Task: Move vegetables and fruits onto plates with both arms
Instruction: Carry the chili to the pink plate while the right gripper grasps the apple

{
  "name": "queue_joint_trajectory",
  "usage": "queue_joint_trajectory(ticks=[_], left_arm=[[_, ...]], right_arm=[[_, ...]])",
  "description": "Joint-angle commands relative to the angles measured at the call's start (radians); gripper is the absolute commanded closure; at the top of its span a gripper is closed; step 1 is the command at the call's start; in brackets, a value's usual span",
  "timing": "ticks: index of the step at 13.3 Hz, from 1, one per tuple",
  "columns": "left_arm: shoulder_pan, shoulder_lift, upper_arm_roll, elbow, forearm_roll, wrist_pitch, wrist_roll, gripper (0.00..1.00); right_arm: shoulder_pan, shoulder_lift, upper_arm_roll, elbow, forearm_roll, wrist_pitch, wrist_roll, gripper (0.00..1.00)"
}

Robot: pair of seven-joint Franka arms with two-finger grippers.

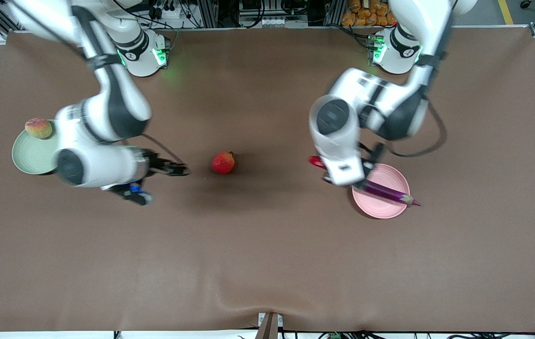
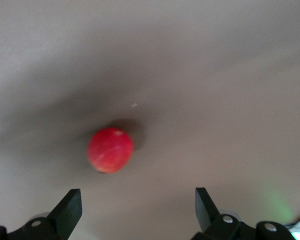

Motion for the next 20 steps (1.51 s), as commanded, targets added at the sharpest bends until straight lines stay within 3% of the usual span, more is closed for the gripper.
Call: queue_joint_trajectory(ticks=[1, 4, 9, 14, 19, 20], left_arm=[[0.075, -0.039, -0.011, -0.113, -0.009, -0.014, 0.07, 1.0], [0.171, -0.094, -0.013, -0.212, -0.001, -0.003, 0.181, 1.0], [0.274, -0.057, -0.011, -0.22, 0.001, 0.075, 0.256, 1.0], [0.299, 0.016, -0.007, -0.218, 0.031, 0.133, 0.067, 1.0], [0.258, 0.084, -0.007, -0.218, 0.073, 0.183, -0.185, 1.0], [0.25, 0.096, -0.008, -0.218, 0.093, 0.183, -0.218, 1.0]], right_arm=[[0.113, 0.0, -0.016, -0.094, 0.028, 0.145, 0.228, 0.0], [0.174, 0.018, -0.016, -0.142, 0.029, 0.219, 0.345, 0.0], [0.236, 0.098, -0.017, -0.139, 0.02, 0.325, 0.467, 0.0], [0.295, 0.147, -0.027, -0.143, -0.001, 0.356, 0.498, 0.0], [0.292, 0.185, -0.034, -0.142, -0.112, 0.358, 0.539, 0.0], [0.289, 0.19, -0.036, -0.142, -0.126, 0.358, 0.539, 0.07]])
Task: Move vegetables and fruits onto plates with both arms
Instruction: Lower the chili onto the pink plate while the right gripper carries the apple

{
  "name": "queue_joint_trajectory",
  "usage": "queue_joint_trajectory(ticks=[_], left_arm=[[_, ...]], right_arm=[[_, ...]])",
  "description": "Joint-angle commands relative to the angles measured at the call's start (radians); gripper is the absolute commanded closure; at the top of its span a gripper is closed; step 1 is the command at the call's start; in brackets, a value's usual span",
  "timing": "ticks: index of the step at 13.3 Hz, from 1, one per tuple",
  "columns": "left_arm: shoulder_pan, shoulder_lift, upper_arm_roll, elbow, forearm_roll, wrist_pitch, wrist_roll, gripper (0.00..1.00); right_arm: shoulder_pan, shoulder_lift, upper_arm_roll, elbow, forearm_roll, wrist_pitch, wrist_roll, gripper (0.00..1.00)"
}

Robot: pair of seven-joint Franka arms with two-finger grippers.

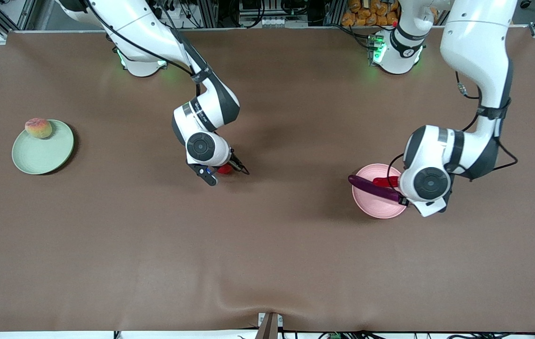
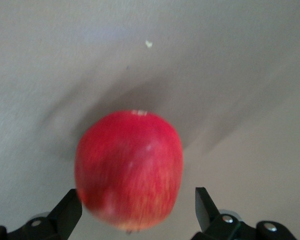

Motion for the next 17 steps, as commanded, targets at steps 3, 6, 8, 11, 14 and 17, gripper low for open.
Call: queue_joint_trajectory(ticks=[3, 6, 8, 11, 14, 17], left_arm=[[-0.028, 0.046, -0.001, 0.001, 0.059, 0.009, -0.097, 1.0], [-0.041, 0.057, -0.003, -0.002, 0.059, 0.009, -0.096, 1.0], [-0.042, 0.059, -0.004, -0.016, 0.077, 0.01, -0.094, 1.0], [-0.054, 0.059, -0.007, -0.033, 0.111, 0.01, -0.073, 1.0], [-0.056, 0.06, -0.007, -0.034, 0.131, 0.01, -0.063, 1.0], [-0.056, 0.06, -0.007, -0.034, 0.137, 0.009, -0.048, 1.0]], right_arm=[[-0.007, 0.005, -0.007, 0.009, -0.048, 0.008, 0.029, 0.8], [-0.011, -0.003, -0.027, 0.044, -0.051, -0.01, 0.018, 1.0], [-0.054, -0.031, -0.027, 0.107, -0.051, -0.123, 0.0, 1.0], [-0.181, -0.109, -0.027, 0.192, -0.051, -0.38, -0.206, 1.0], [-0.356, -0.205, -0.028, 0.184, -0.088, -0.524, -0.487, 1.0], [-0.509, -0.255, -0.028, 0.173, -0.159, -0.607, -0.714, 1.0]])
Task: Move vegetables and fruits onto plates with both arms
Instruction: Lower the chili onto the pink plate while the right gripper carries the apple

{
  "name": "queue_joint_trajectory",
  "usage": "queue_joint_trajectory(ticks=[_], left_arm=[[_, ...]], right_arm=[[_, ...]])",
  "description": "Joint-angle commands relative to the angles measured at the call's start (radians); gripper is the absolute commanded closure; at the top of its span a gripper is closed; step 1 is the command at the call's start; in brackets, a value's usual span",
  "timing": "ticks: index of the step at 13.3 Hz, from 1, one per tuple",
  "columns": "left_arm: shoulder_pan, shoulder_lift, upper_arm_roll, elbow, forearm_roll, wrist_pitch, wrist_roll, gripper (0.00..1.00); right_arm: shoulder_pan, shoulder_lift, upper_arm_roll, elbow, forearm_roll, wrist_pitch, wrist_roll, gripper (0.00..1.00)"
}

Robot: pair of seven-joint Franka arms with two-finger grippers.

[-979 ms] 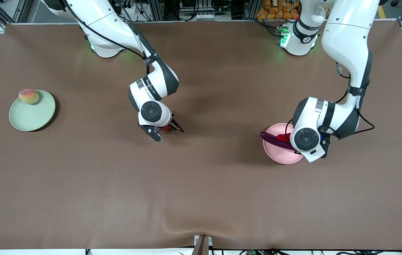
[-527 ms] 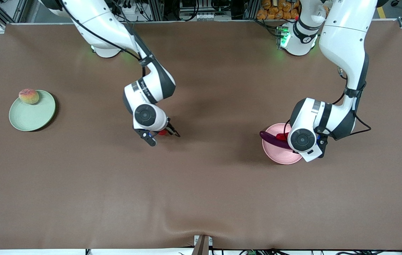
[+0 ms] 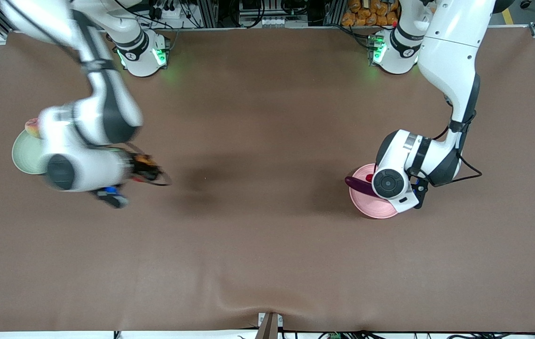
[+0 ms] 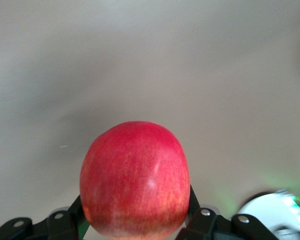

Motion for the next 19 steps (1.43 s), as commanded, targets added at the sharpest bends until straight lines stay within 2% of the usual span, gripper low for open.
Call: queue_joint_trajectory(ticks=[1, 2, 3, 4, 5, 6, 10, 12, 15, 17, 19], left_arm=[[-0.001, -0.003, 0.001, -0.004, 0.027, 0.004, 0.01, 1.0], [0.001, -0.003, 0.001, -0.003, 0.027, 0.005, 0.01, 0.97], [0.001, -0.003, 0.001, -0.003, 0.027, 0.004, 0.01, 0.72], [0.001, -0.003, 0.001, -0.003, 0.027, 0.005, 0.015, 0.54], [-0.002, -0.002, 0.001, -0.003, 0.027, 0.004, 0.015, 0.12], [-0.008, -0.003, 0.001, -0.001, 0.027, 0.004, 0.012, 0.0], [-0.018, -0.017, 0.001, 0.008, 0.027, -0.002, 0.018, 0.0], [-0.018, -0.06, 0.001, 0.008, 0.027, -0.015, 0.082, 0.0], [-0.007, -0.155, 0.0, 0.008, 0.013, -0.053, 0.22, 0.0], [-0.001, -0.208, -0.005, 0.006, 0.008, -0.115, 0.312, 0.0], [-0.001, -0.244, -0.006, 0.006, 0.007, -0.162, 0.386, 0.0]], right_arm=[[-0.136, -0.058, 0.024, -0.059, -0.057, -0.041, -0.213, 1.0], [-0.195, -0.075, 0.024, -0.089, -0.067, -0.041, -0.288, 1.0], [-0.248, -0.084, 0.024, -0.117, -0.07, -0.036, -0.353, 1.0], [-0.305, -0.087, 0.024, -0.135, -0.083, -0.03, -0.425, 1.0], [-0.365, -0.084, 0.024, -0.137, -0.105, -0.027, -0.503, 1.0], [-0.419, -0.078, 0.024, -0.139, -0.113, -0.013, -0.584, 1.0], [-0.581, -0.074, 0.024, -0.246, -0.146, 0.137, -0.824, 1.0], [-0.658, -0.046, 0.026, -0.277, -0.148, 0.197, -0.911, 1.0], [-0.713, -0.017, 0.026, -0.312, -0.146, 0.23, -0.957, 1.0], [-0.737, 0.011, 0.026, -0.358, -0.148, 0.321, -0.993, 1.0], [-0.772, 0.06, 0.026, -0.36, -0.146, 0.381, -1.048, 1.0]])
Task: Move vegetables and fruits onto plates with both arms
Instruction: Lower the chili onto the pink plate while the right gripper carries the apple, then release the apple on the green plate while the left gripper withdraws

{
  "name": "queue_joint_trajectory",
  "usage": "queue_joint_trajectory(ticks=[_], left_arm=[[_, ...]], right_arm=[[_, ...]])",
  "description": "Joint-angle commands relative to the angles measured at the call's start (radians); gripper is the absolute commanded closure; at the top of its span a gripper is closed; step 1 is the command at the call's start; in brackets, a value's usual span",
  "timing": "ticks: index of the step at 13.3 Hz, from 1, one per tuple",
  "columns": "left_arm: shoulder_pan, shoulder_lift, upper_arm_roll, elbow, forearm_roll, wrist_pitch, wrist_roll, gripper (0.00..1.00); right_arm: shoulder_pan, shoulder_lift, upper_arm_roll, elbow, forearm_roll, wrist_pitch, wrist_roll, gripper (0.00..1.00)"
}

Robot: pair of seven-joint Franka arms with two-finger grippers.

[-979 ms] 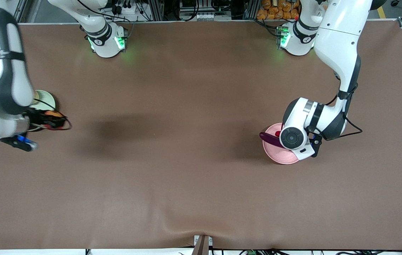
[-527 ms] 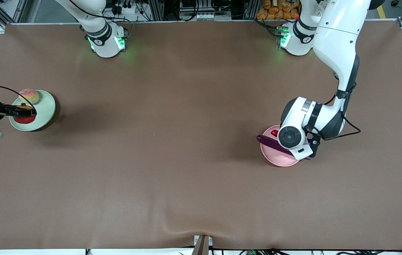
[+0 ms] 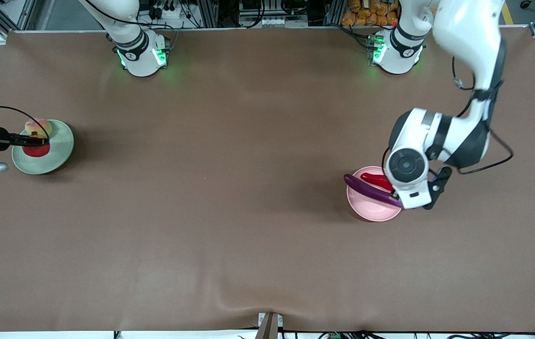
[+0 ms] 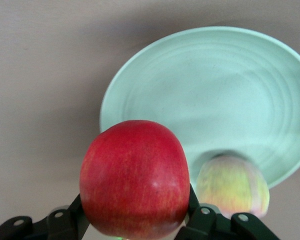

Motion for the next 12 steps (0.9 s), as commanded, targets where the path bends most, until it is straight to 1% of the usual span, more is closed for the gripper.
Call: queue_joint_trajectory(ticks=[1, 2, 3, 5, 6, 8, 9, 10, 12], left_arm=[[0.007, -0.07, -0.008, -0.026, 0.002, -0.038, 0.102, 0.0], [0.009, -0.093, -0.008, -0.028, -0.018, -0.043, 0.154, 0.0], [0.025, -0.12, -0.008, -0.033, -0.035, -0.044, 0.225, 0.0], [0.062, -0.189, -0.008, -0.055, -0.056, -0.046, 0.36, 0.0], [0.084, -0.234, -0.008, -0.074, -0.064, -0.056, 0.431, 0.0], [0.134, -0.3, -0.008, -0.098, -0.085, -0.061, 0.545, 0.0], [0.162, -0.308, -0.008, -0.091, -0.111, -0.061, 0.589, 0.0], [0.171, -0.309, -0.008, -0.086, -0.13, -0.061, 0.606, 0.0], [0.171, -0.334, -0.009, -0.086, -0.147, -0.061, 0.613, 0.0]], right_arm=[[-0.057, 0.042, 0.026, -0.007, -0.016, 0.054, -0.07, 0.75], [-0.051, 0.042, 0.027, -0.004, -0.016, 0.053, -0.071, 0.05], [-0.043, 0.042, 0.027, -0.003, -0.013, 0.048, -0.071, 0.0], [-0.022, 0.039, 0.038, 0.034, -0.01, 0.015, -0.068, 0.0], [0.004, 0.039, 0.038, 0.08, -0.002, -0.043, -0.068, 0.0], [0.093, 0.036, 0.041, 0.236, -0.002, -0.225, -0.068, 0.0], [0.163, 0.038, 0.039, 0.331, 0.0, -0.307, -0.062, 0.0], [0.229, 0.036, 0.039, 0.395, 0.0, -0.331, -0.061, 0.0], [0.331, 0.035, 0.039, 0.488, -0.002, -0.331, -0.059, 0.0]])
